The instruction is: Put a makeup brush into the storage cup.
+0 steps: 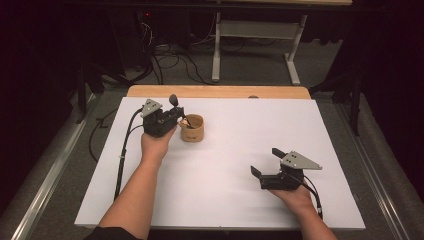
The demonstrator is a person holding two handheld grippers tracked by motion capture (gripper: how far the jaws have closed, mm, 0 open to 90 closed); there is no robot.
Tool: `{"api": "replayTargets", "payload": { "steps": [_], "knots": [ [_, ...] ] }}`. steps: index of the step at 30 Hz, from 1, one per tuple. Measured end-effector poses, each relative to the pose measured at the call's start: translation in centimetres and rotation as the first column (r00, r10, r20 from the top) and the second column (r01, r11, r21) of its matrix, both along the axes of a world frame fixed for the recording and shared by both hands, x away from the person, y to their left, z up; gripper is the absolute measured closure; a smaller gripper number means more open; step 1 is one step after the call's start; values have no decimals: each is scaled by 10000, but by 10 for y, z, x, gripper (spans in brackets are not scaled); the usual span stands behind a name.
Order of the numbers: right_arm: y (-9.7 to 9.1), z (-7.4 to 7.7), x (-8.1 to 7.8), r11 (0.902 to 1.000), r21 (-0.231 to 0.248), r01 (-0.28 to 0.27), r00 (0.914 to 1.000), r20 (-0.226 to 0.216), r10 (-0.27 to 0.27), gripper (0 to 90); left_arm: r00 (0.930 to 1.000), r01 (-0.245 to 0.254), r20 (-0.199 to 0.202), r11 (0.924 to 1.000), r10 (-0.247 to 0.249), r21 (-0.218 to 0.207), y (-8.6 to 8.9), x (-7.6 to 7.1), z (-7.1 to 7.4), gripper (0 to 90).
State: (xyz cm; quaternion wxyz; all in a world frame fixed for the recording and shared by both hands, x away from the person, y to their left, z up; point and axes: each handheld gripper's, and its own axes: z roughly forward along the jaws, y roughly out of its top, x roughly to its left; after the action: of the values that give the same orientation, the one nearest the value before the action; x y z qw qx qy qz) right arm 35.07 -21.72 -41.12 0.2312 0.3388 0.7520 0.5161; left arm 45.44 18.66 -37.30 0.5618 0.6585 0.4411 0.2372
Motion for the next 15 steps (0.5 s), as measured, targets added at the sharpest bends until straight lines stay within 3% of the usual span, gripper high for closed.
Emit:
{"api": "replayTargets", "payload": {
  "steps": [5,7,15],
  "knots": [
    [0,0,0,10000,-32,-22,10000,24,22,22,9998,84,-158,10000,-84,45,-1,1,-2,773],
    [0,0,0,10000,-38,-26,10000,29,26,22,9997,96,-216,9998,-100,-170,-1,1,-2,766],
    [0,0,0,10000,-20,-17,10000,-3,17,22,9996,147,-246,9999,-146,1,0,1,-3,758]
  ]
}}
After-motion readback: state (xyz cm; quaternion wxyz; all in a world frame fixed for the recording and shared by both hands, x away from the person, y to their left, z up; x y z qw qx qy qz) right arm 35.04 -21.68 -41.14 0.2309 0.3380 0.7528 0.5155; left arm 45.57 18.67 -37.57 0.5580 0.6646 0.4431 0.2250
